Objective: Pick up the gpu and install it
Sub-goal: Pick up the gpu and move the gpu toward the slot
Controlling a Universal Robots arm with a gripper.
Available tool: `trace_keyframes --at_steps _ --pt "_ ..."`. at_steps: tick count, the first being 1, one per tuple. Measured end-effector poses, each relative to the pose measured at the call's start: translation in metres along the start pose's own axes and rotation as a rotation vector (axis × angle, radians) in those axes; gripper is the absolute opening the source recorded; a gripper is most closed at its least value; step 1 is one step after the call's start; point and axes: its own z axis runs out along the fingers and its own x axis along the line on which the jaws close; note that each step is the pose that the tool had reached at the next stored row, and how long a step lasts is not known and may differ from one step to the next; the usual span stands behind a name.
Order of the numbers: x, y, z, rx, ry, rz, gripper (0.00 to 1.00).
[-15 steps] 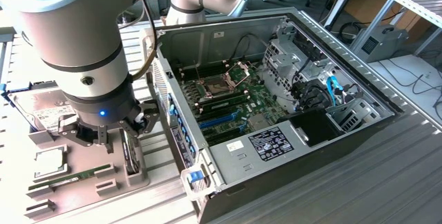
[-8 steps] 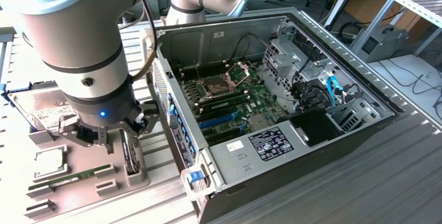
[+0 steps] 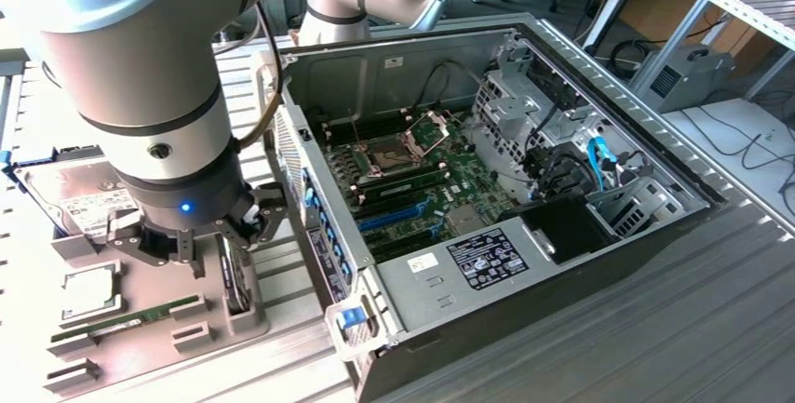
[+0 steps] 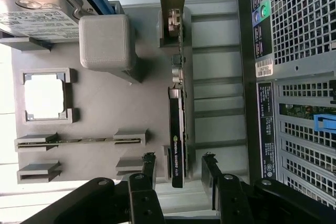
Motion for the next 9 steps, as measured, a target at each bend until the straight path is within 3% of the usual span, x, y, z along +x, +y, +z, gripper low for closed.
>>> trace_keyframes --at_steps 9 --pt "0.0001 -0.0001 0.0034 0.0 0.0 0.0 0.48"
